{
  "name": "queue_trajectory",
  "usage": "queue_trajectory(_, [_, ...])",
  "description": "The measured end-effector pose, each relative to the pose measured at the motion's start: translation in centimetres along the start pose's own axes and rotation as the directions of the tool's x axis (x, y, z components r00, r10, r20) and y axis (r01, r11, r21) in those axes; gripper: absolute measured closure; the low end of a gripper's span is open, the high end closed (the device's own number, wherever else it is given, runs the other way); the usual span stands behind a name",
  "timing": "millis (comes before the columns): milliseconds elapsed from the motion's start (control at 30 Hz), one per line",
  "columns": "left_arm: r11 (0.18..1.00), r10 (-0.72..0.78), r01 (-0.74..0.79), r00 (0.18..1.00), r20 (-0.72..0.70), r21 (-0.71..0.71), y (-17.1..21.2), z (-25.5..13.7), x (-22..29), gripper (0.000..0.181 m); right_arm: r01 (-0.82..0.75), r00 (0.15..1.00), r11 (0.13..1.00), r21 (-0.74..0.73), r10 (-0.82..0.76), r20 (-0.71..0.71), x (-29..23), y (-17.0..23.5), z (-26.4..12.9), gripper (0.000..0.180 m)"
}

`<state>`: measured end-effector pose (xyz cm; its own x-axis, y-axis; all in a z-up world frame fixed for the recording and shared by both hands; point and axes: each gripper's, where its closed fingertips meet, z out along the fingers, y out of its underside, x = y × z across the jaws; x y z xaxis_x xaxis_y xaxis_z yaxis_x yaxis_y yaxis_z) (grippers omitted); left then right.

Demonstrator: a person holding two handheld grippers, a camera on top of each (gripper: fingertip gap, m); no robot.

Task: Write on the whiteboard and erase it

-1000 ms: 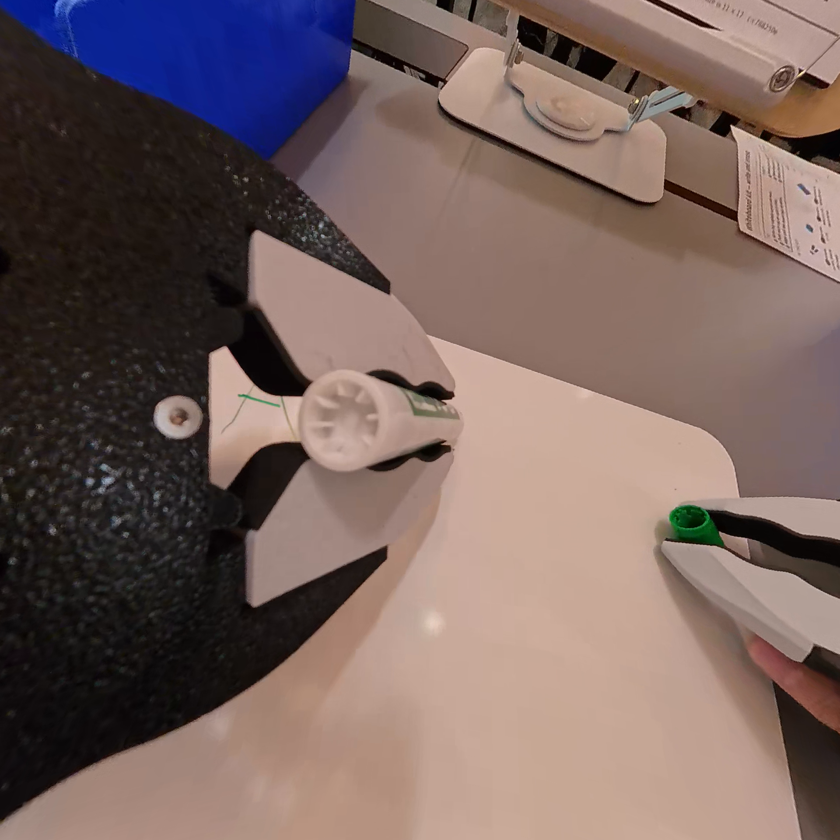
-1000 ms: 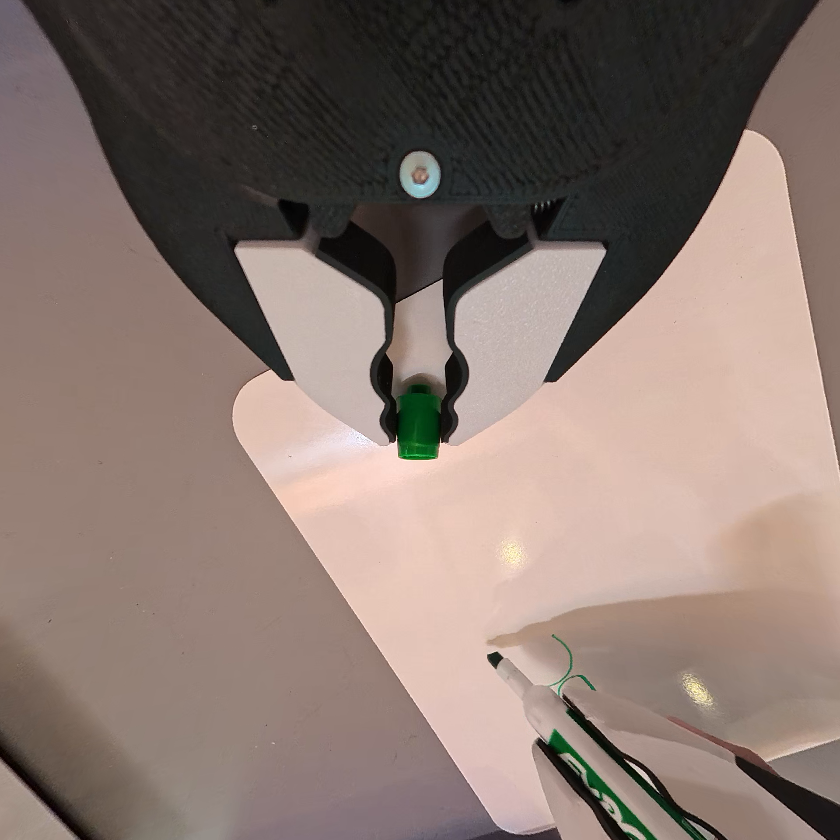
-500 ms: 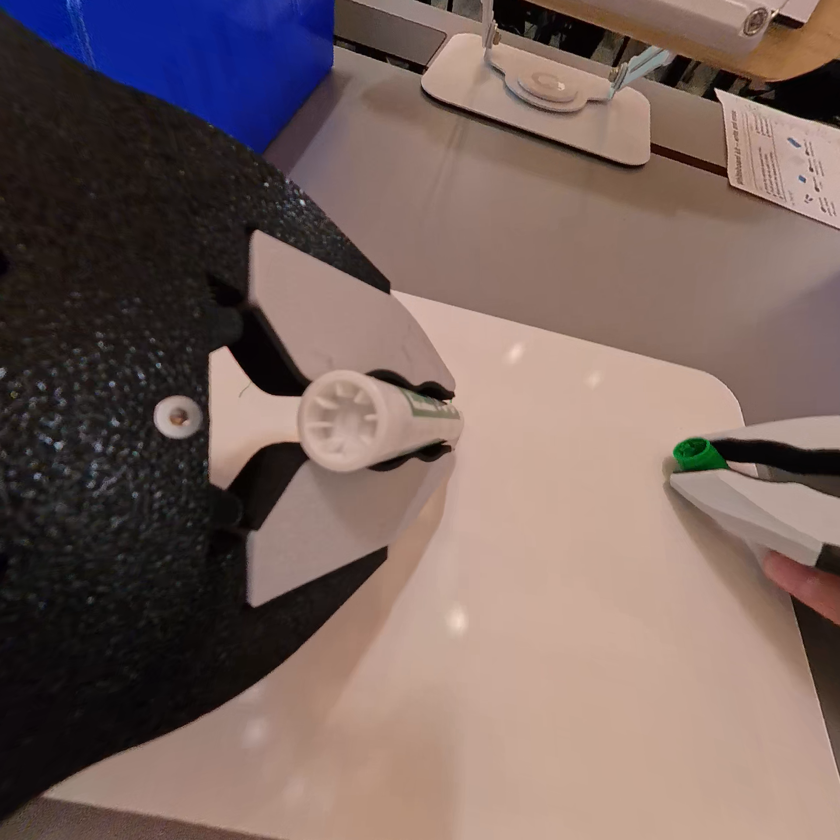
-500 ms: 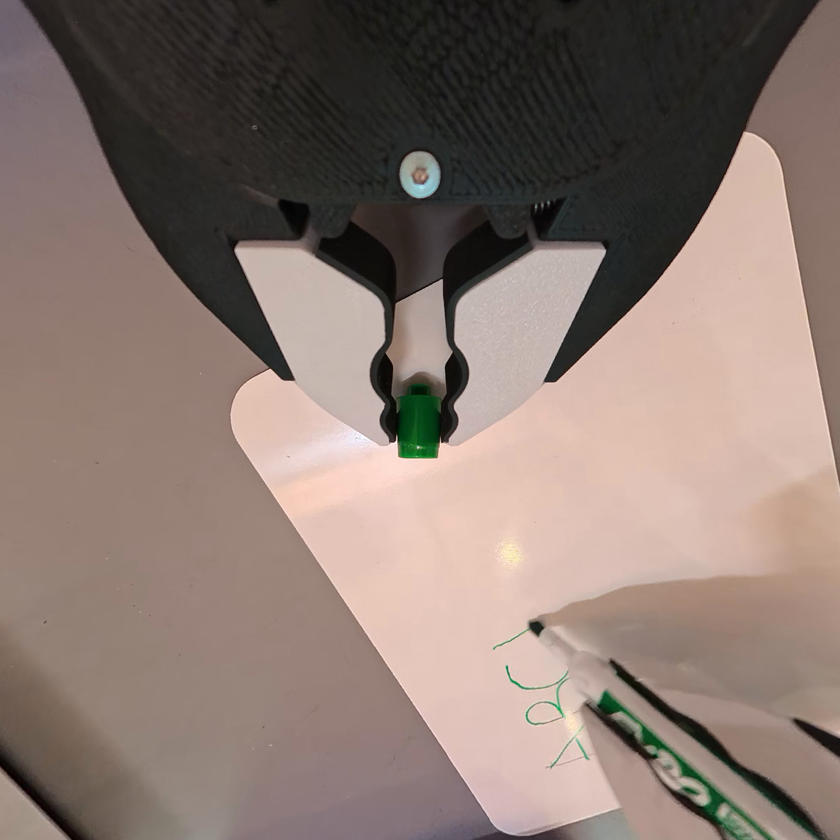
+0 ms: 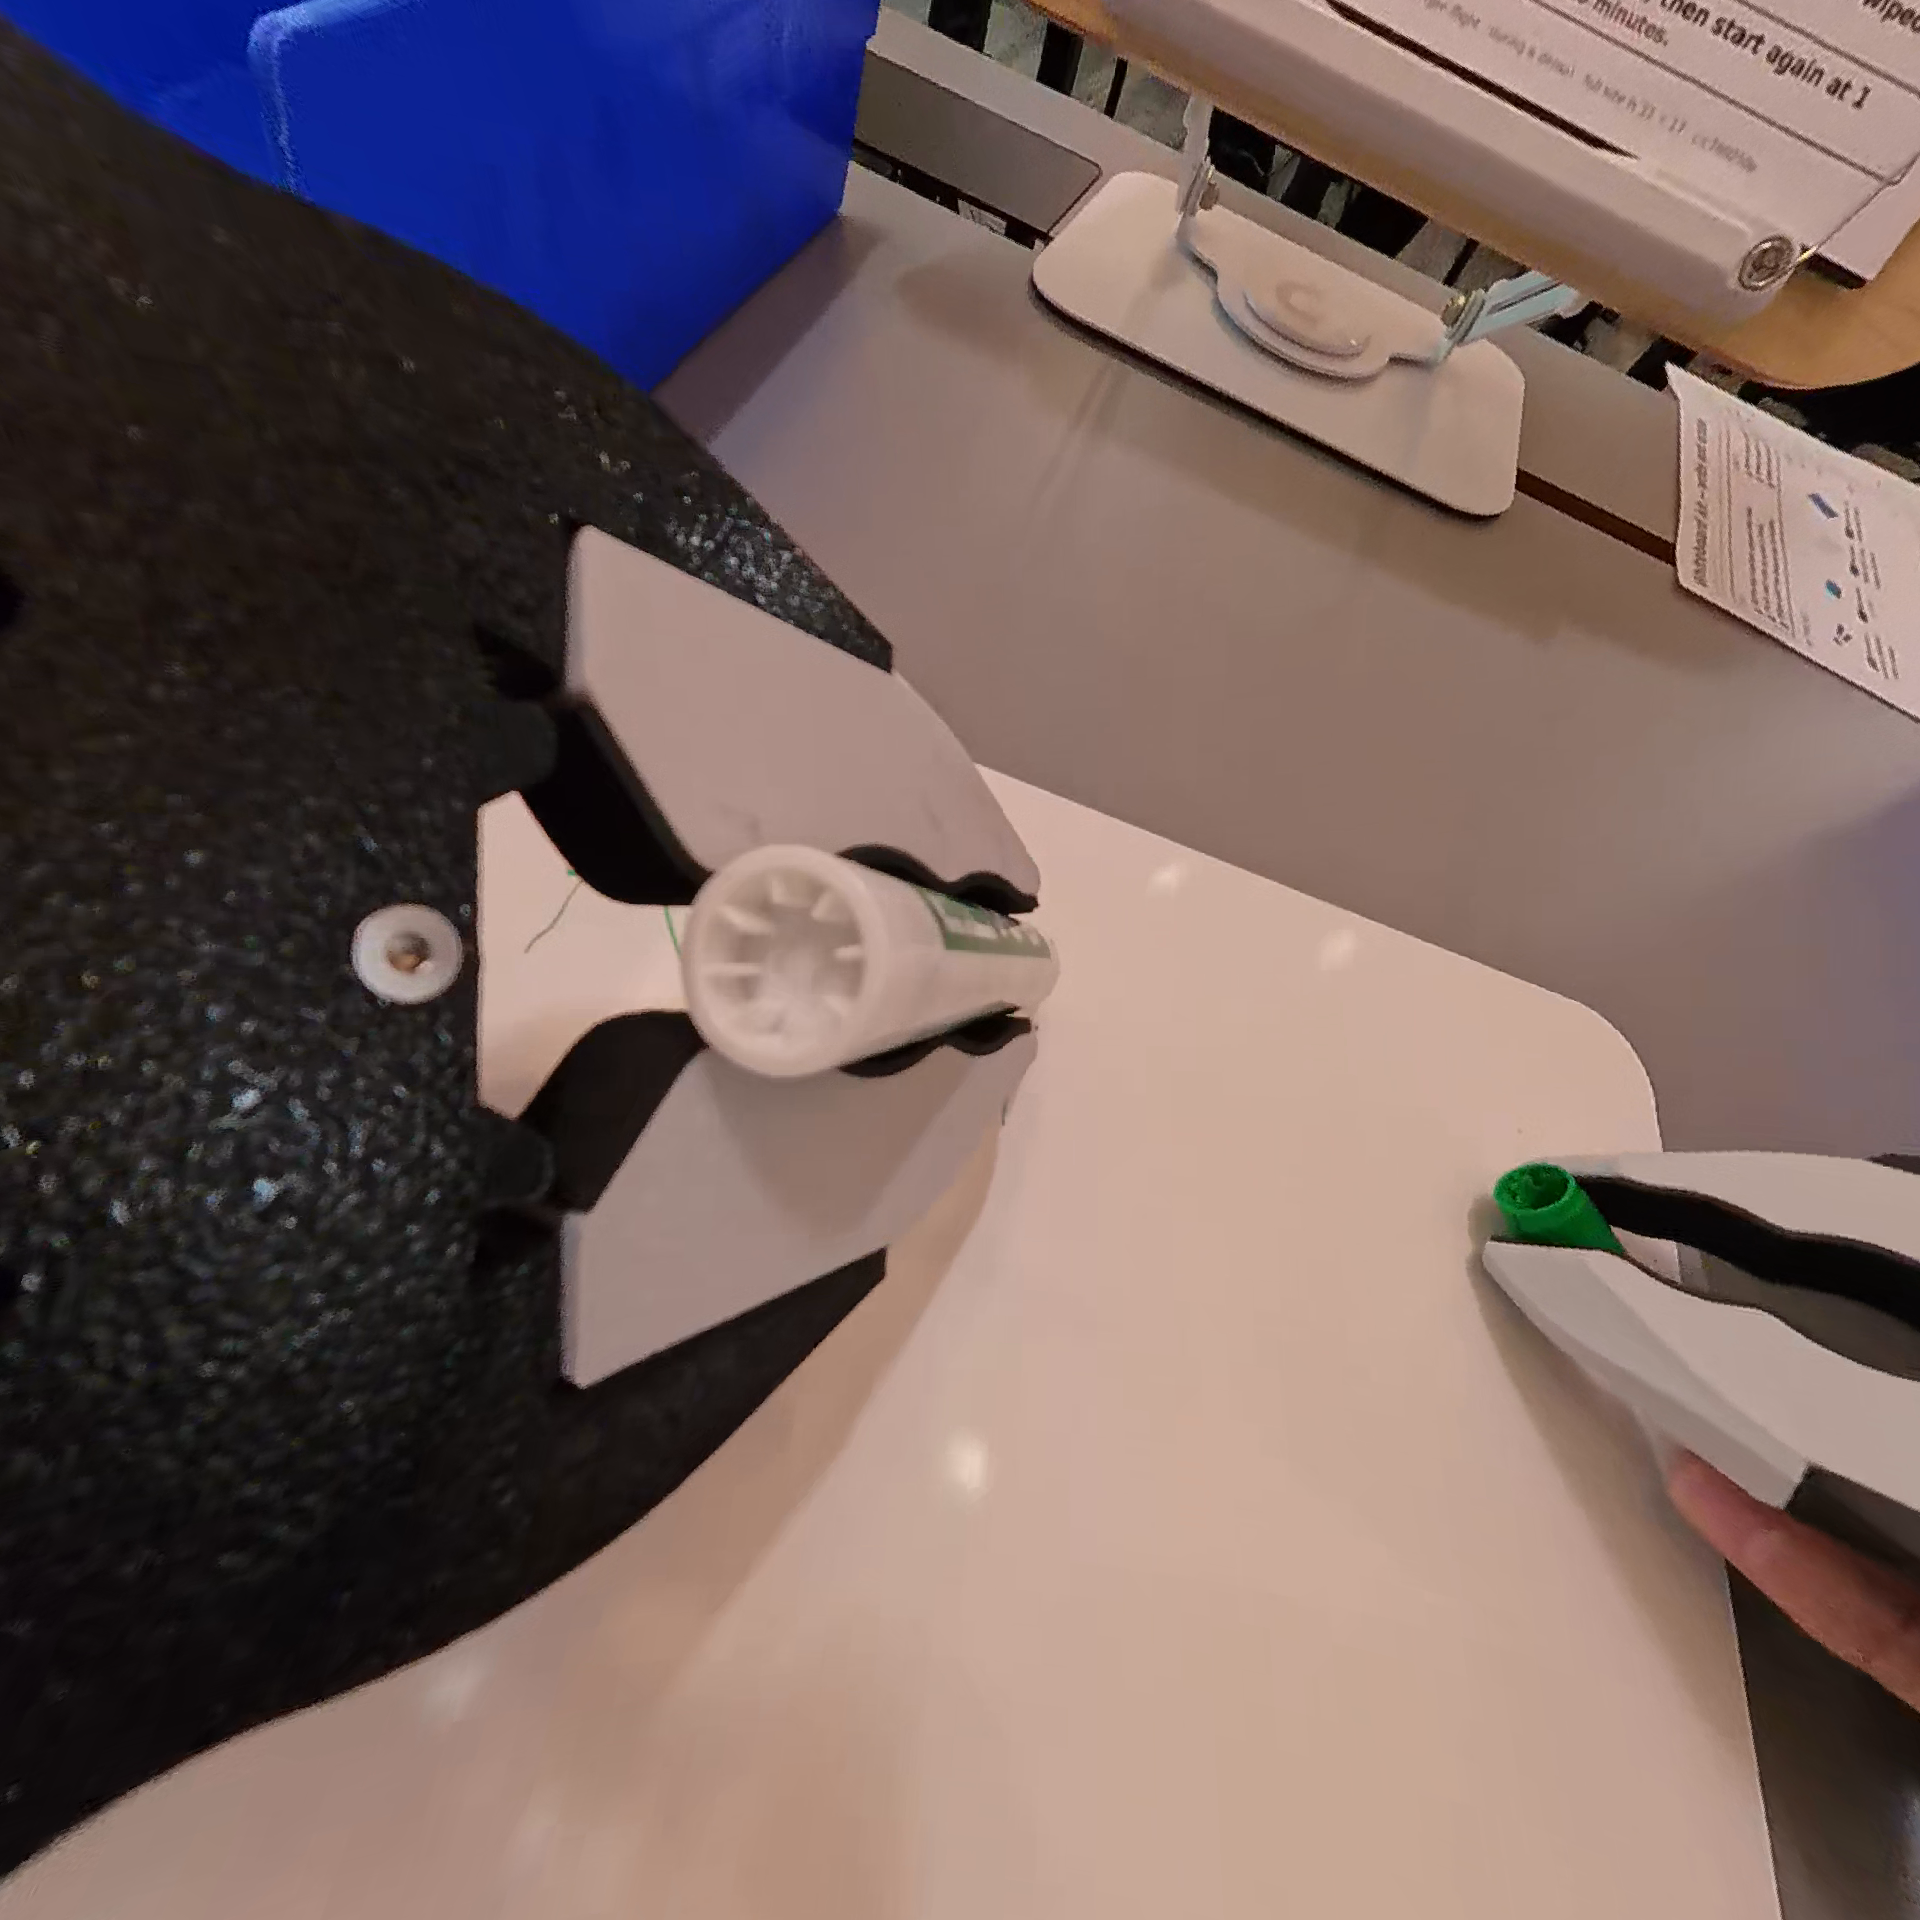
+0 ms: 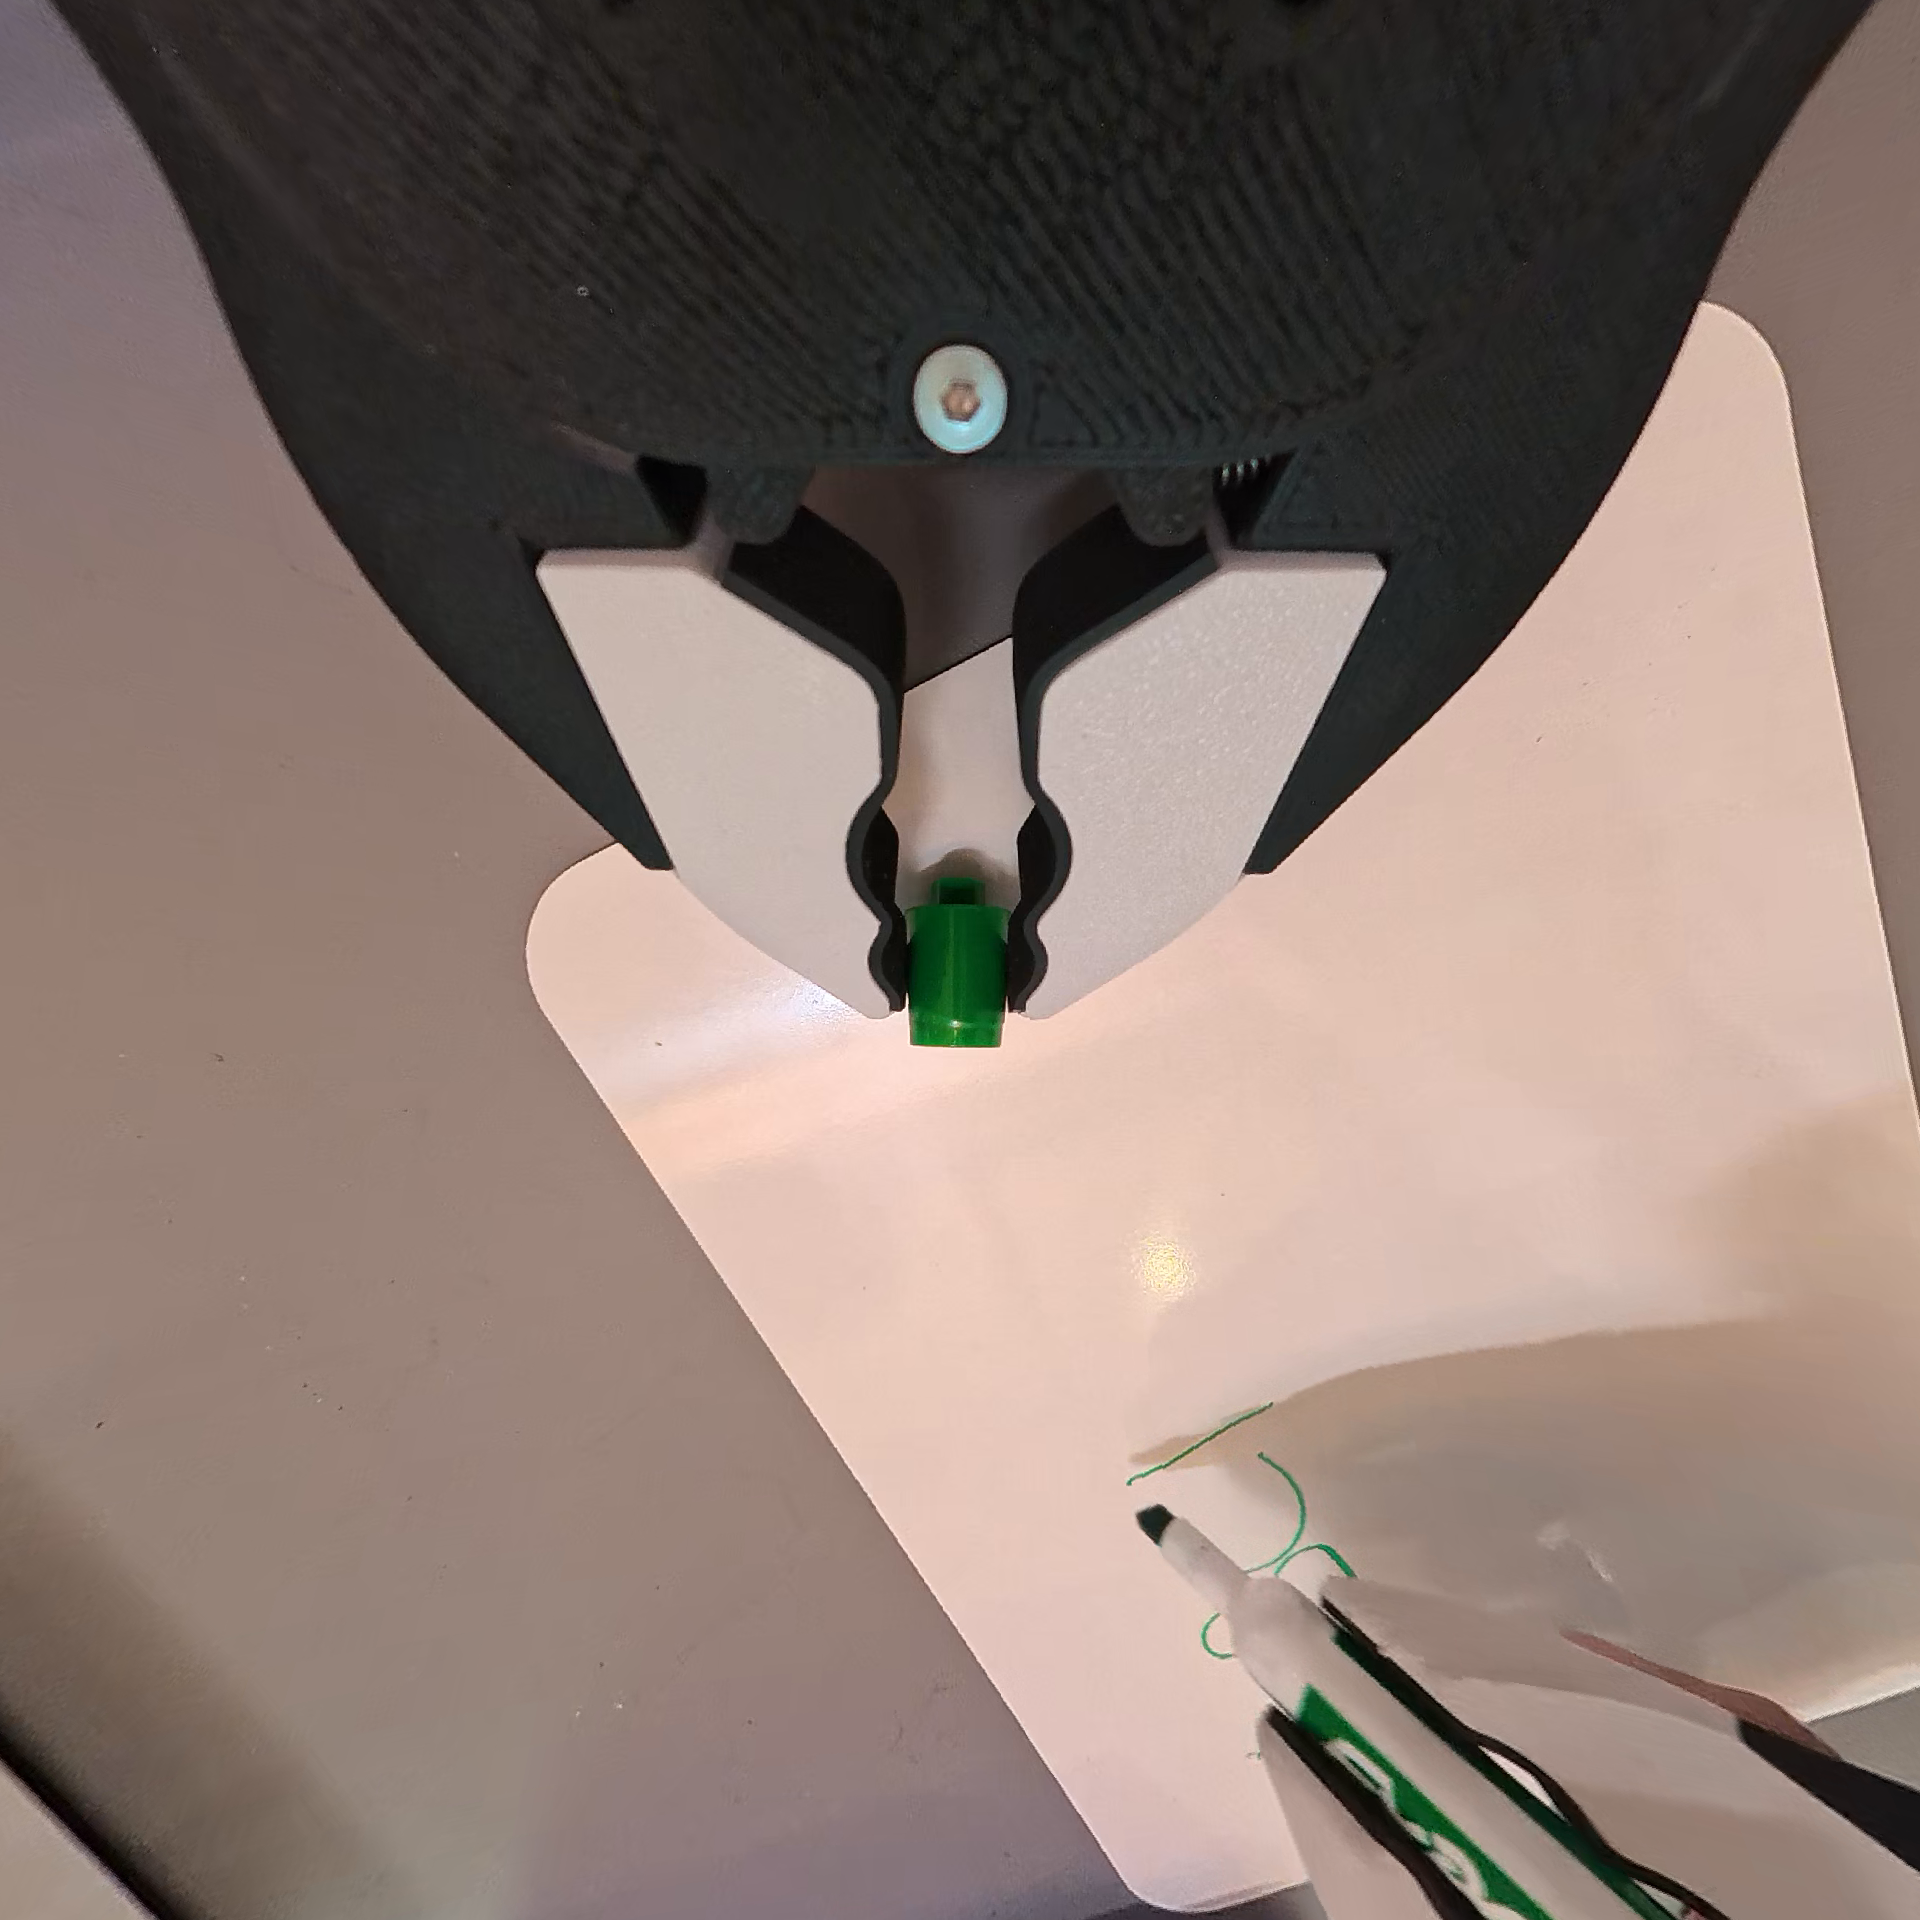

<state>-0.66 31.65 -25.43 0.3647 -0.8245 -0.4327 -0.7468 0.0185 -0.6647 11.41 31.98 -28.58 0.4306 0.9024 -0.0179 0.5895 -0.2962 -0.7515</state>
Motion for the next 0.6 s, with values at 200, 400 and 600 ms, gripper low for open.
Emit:
queue_trajectory(200, [0.999, 0.004, -0.004, 1.0, -0.002, -0.041, 0.8, 0.8, -0.2, 0.161, 0.0, 1.0, 1.0, 0.0, 0.0, 0.001, 0.0, 0.0, 0.0, 0.161])
queue_trajectory(400, [0.999, 0.027, -0.027, 1.0, 0.004, -0.036, 0.4, 1.2, 0.0, 0.162, -0.002, 1.0, 1.0, -0.001, 0.002, 0.003, 0.0, 0.0, 0.0, 0.161])
queue_trajectory(600, [0.998, 0.057, -0.057, 0.997, -0.044, -0.002, -0.7, 1.8, 1.0, 0.162, -0.002, 1.0, 1.0, -0.001, 0.002, 0.003, 0.0, 0.0, 0.0, 0.161])
